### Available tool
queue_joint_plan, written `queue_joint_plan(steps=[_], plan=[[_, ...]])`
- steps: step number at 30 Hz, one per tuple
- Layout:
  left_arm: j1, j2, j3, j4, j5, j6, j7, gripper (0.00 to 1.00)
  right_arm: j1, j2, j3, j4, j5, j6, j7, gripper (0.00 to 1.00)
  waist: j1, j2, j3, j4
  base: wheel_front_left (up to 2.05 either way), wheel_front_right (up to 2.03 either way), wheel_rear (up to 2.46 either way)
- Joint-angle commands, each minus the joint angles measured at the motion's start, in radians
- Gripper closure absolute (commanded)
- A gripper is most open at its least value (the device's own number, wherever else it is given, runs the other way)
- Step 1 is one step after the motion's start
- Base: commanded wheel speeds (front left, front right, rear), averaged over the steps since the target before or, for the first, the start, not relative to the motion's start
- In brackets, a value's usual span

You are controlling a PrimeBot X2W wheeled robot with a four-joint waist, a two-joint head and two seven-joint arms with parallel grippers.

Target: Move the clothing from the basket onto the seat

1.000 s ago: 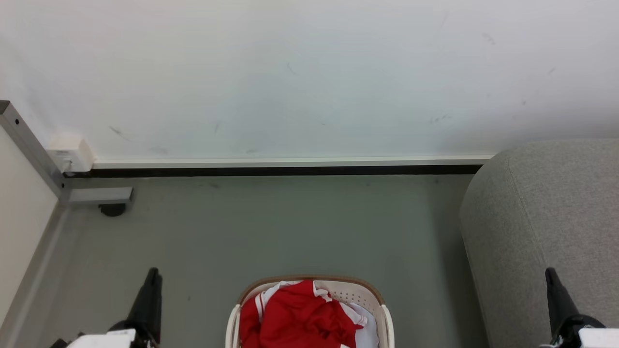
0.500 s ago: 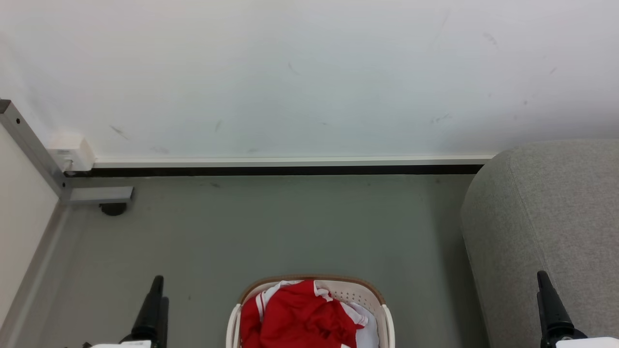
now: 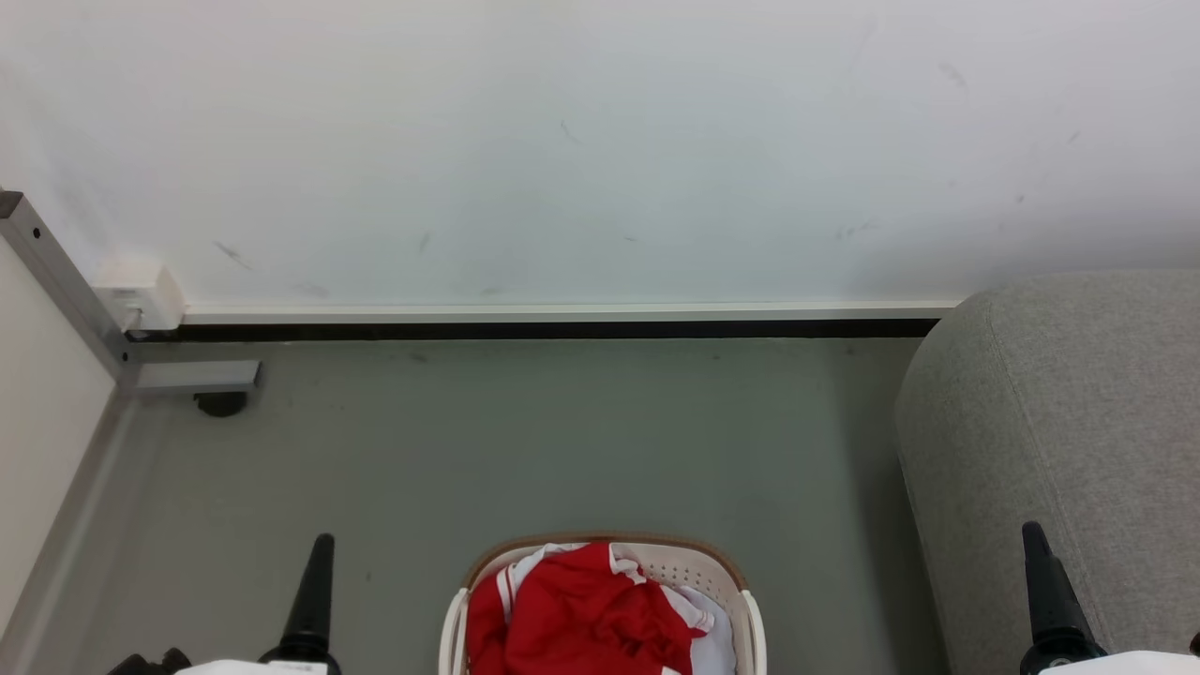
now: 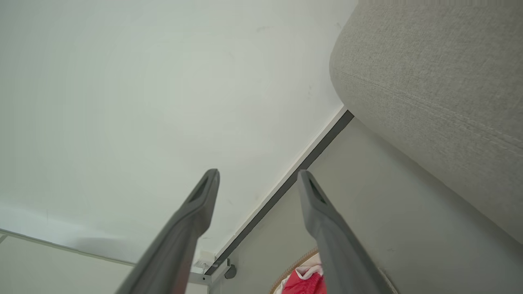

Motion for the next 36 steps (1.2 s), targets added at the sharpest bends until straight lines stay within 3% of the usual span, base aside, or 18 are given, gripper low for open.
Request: queue_joint_plan(steps=[1,25,36], plan=[[-0.005,0.009,-0.003,-0.02,0.043,0.005,-0.011,0.0,-0.004,-0.01,0.005,-0.02,-0.047,0.0,-0.014,0.0,0.0,0.0,0.0,0.0,0.0,0.0,0.0],[0.018,0.013,-0.038,-0.045,0.334,0.022,-0.091,0.0,0.016,-0.014,0.05,-0.029,-0.357,-0.001,-0.095,0.0,0.0,0.0,0.002,0.0,0.0,0.0,0.0],[0.022,0.014,-0.052,-0.051,0.522,0.025,-0.123,0.0,0.022,-0.016,0.061,-0.017,-0.505,-0.001,-0.127,0.0,0.0,0.0,0.004,-0.003,0.0,0.0,0.0]])
